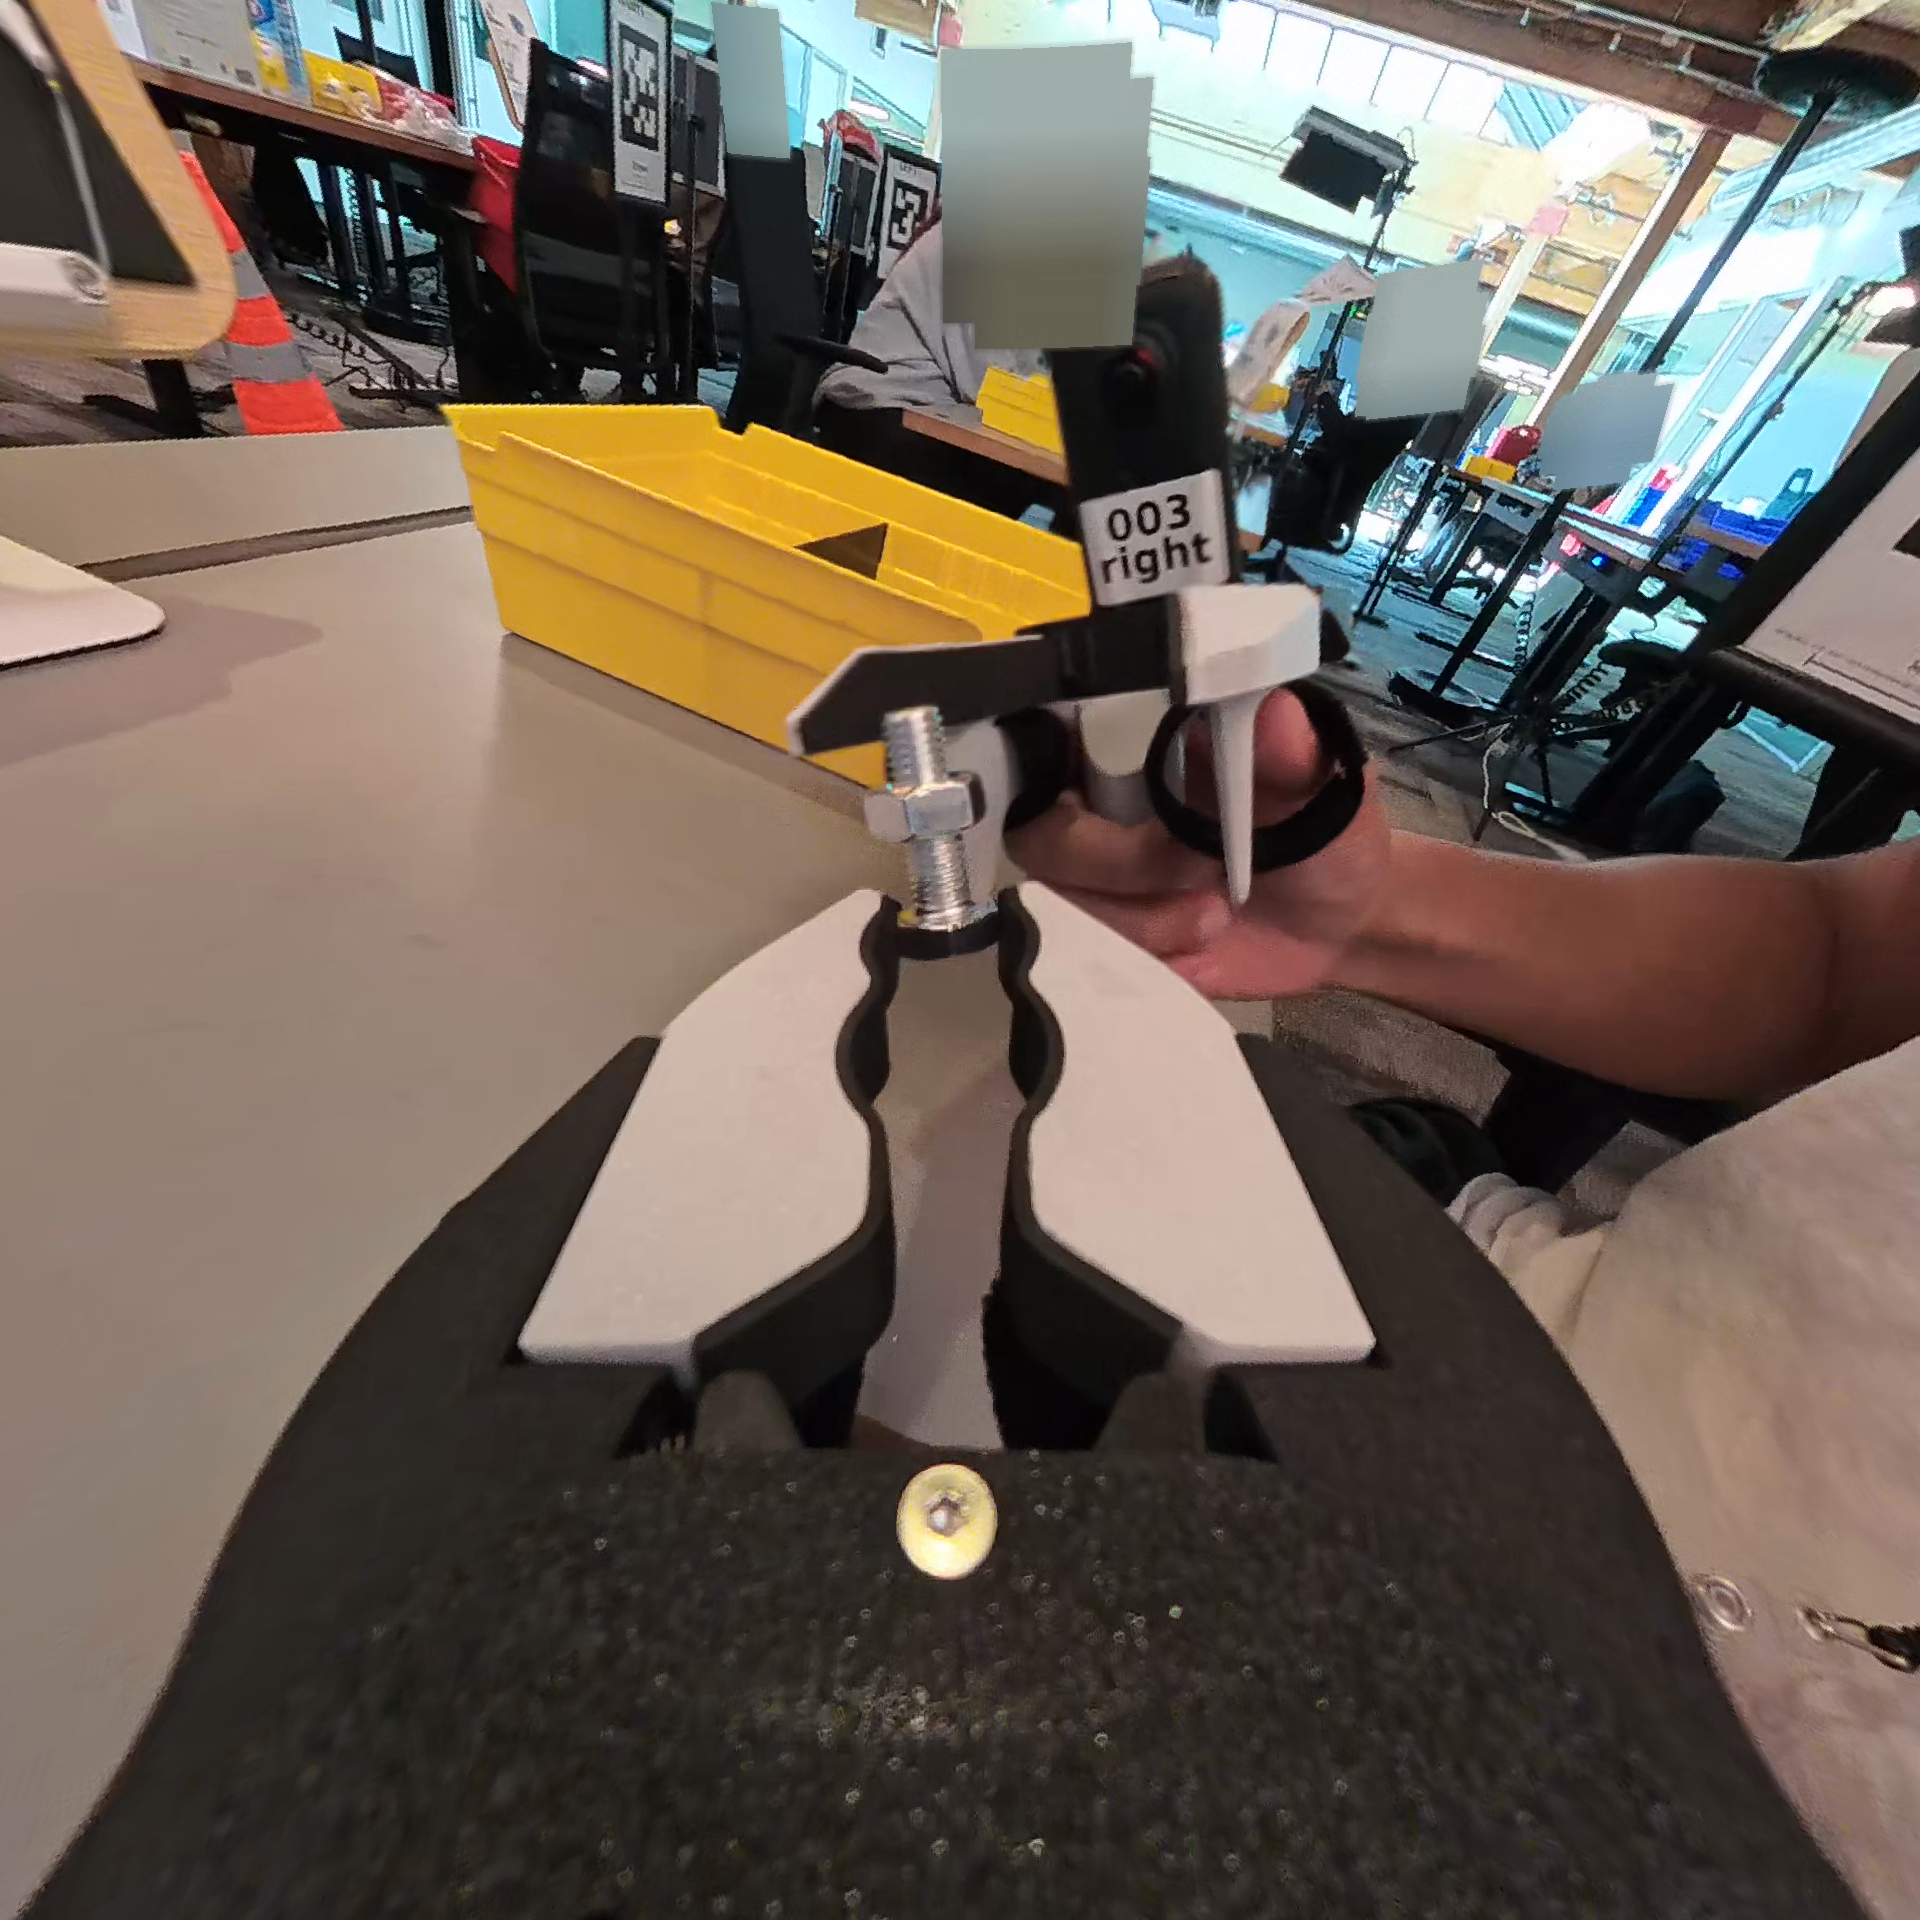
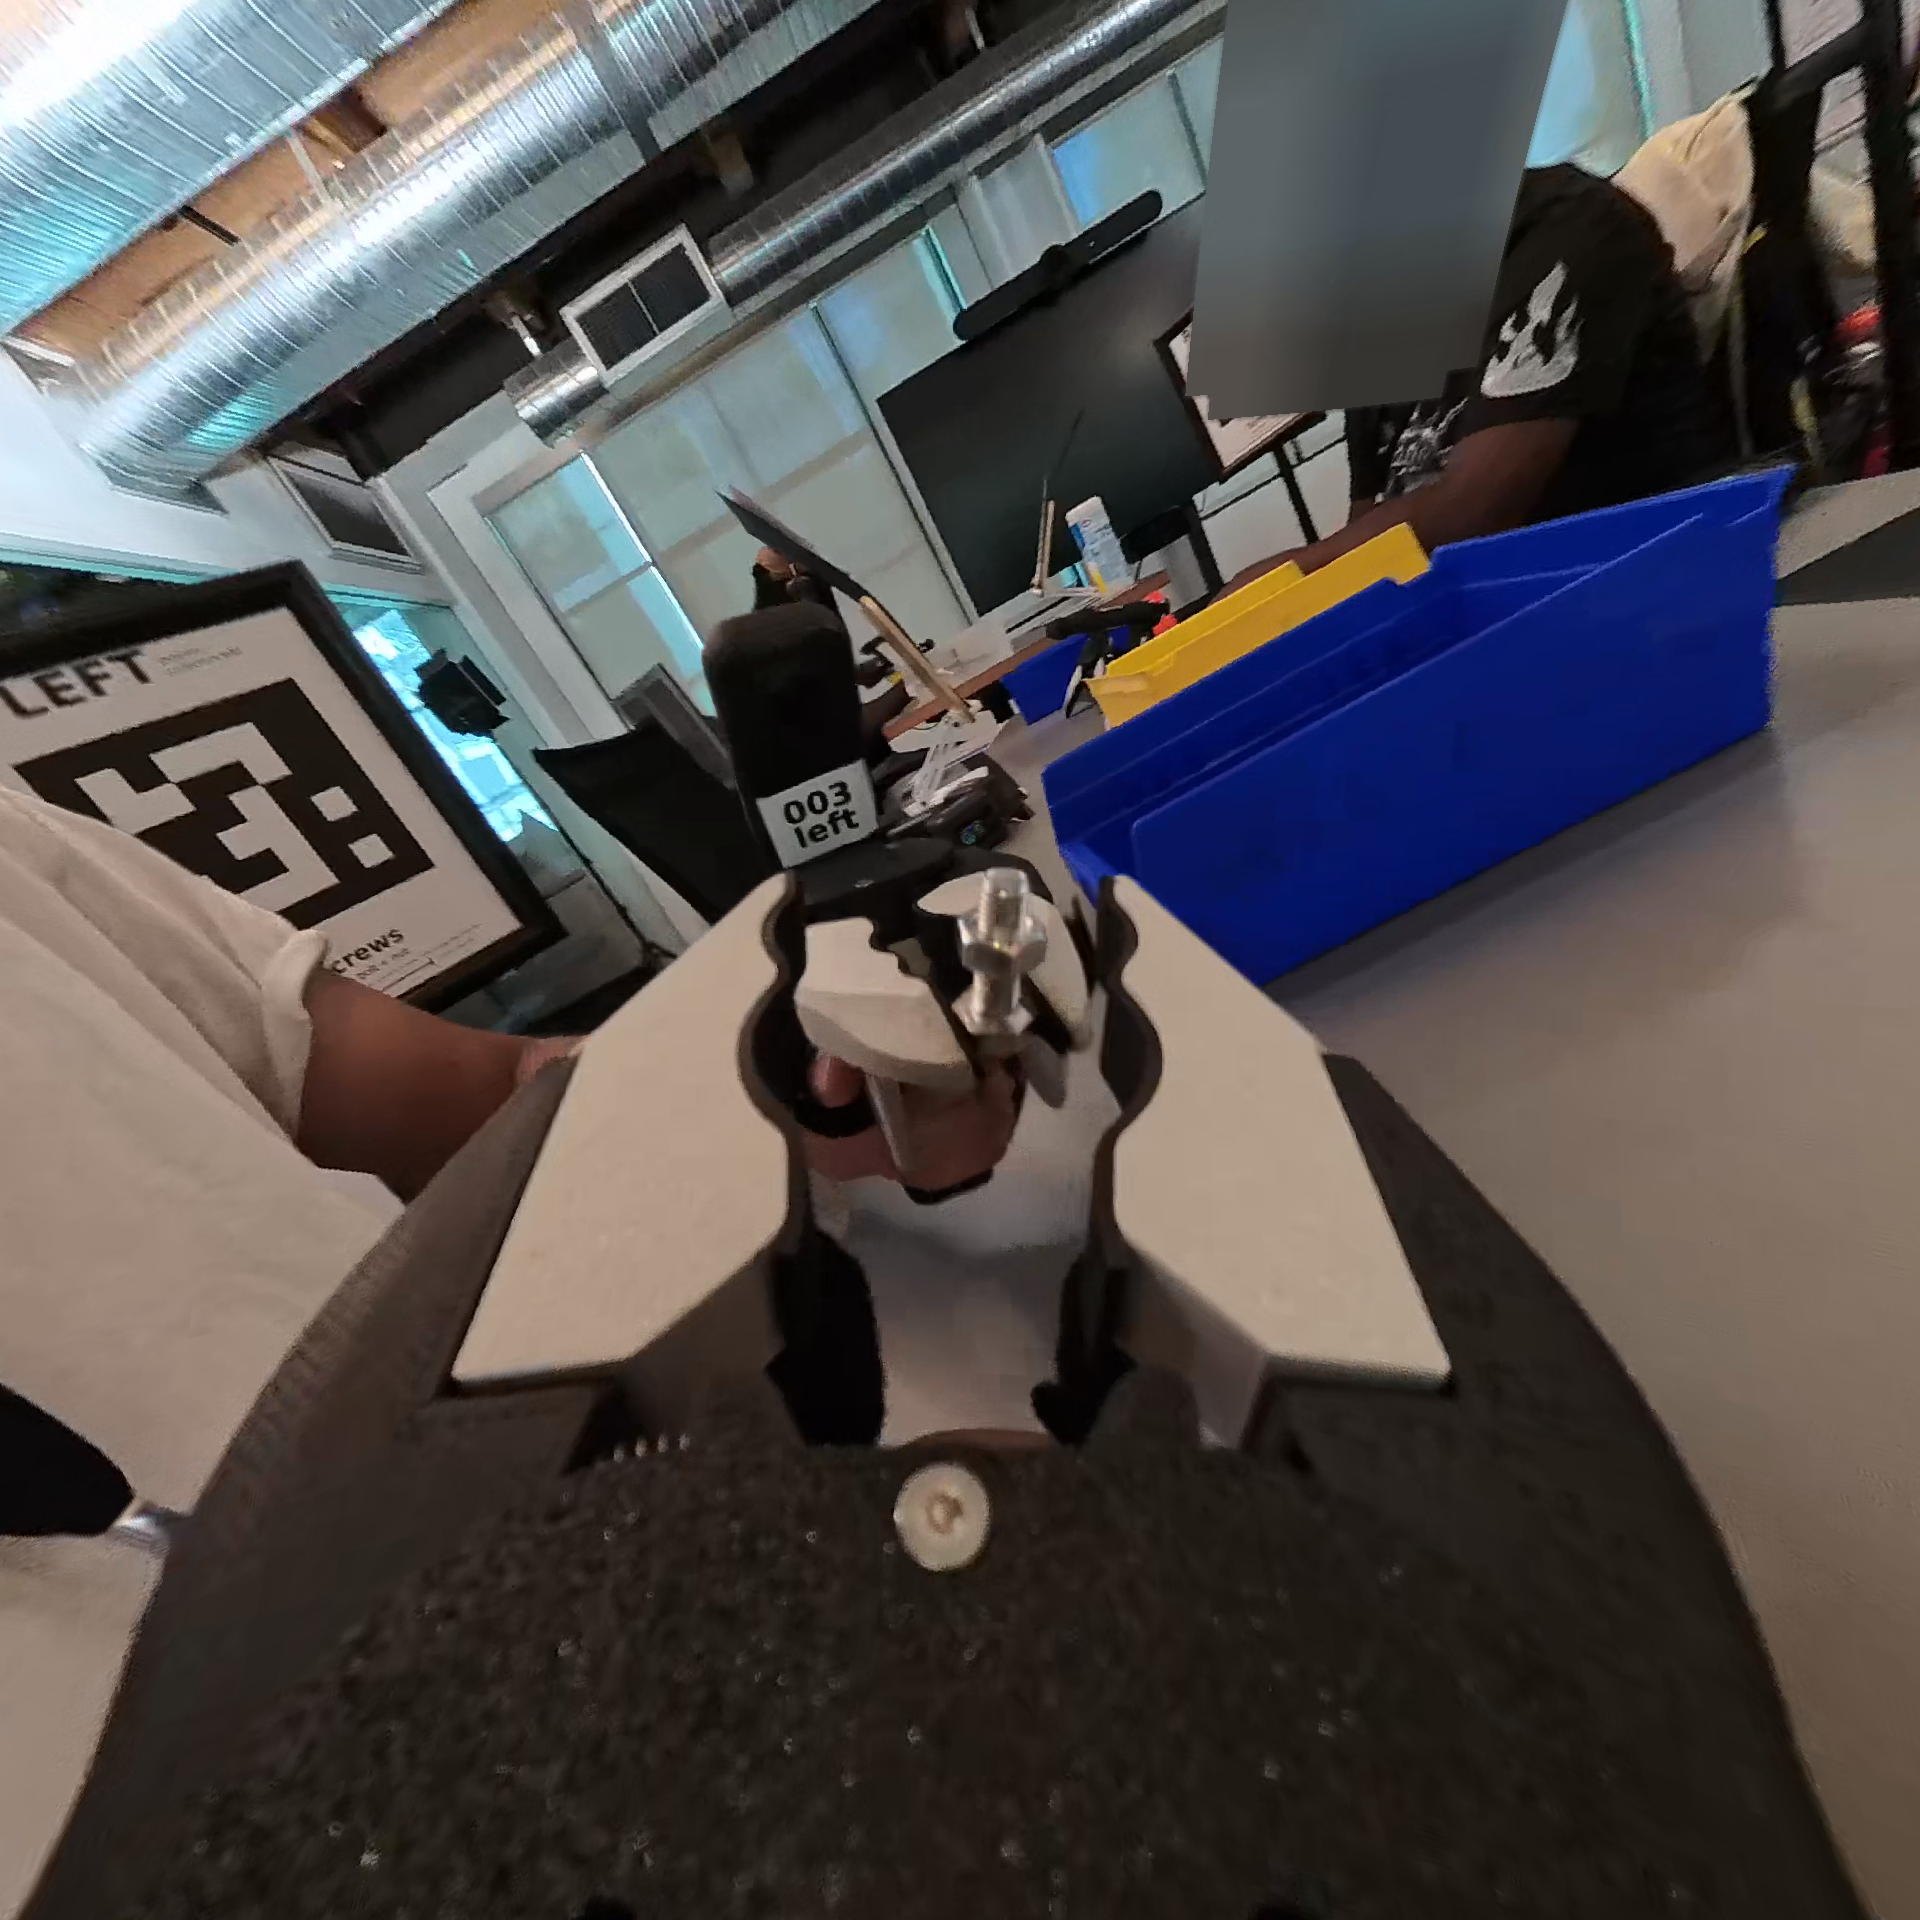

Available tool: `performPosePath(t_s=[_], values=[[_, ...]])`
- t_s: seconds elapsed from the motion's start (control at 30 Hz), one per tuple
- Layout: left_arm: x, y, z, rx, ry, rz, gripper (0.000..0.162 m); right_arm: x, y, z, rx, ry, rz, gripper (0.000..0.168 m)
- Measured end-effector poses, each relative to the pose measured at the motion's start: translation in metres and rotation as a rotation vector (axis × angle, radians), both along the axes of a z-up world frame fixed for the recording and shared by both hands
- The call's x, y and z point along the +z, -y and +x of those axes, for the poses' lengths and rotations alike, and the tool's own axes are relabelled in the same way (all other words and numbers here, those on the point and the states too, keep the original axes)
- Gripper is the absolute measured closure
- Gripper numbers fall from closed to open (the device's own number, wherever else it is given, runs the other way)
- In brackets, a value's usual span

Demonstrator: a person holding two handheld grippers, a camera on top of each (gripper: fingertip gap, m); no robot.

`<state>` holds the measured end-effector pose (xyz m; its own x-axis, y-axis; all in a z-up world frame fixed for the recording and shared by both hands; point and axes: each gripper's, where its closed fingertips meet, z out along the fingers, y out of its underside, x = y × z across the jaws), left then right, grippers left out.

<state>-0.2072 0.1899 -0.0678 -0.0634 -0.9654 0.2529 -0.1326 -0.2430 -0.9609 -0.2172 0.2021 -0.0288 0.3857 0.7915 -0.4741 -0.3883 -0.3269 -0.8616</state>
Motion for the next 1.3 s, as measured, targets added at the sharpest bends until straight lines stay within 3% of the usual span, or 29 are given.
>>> performPosePath(t_s=[0.13, 0.37, 0.6, 0.83, 1.1, 1.3], values=[[0.000, -0.006, -0.002, 0.009, 0.001, -0.018, 0.144, -0.009, 0.002, 0.004, 0.002, 0.079, 0.007, 0.113], [-0.004, 0.015, 0.007, -0.054, -0.025, 0.020, 0.144, -0.004, 0.011, -0.026, 0.102, 0.065, 0.025, 0.107], [0.000, 0.000, -0.002, -0.014, -0.008, 0.000, 0.144, -0.005, 0.004, 0.010, 0.018, 0.085, 0.019, 0.108], [-0.007, 0.017, 0.007, -0.069, -0.043, 0.034, 0.144, -0.006, 0.014, -0.030, 0.149, 0.069, 0.010, 0.104], [-0.005, 0.003, -0.001, -0.035, -0.033, 0.013, 0.144, -0.009, 0.008, 0.006, 0.060, 0.106, 0.006, 0.107], [-0.008, 0.012, 0.005, -0.064, -0.049, 0.027, 0.144, -0.012, 0.013, -0.025, 0.139, 0.112, 0.005, 0.105]])
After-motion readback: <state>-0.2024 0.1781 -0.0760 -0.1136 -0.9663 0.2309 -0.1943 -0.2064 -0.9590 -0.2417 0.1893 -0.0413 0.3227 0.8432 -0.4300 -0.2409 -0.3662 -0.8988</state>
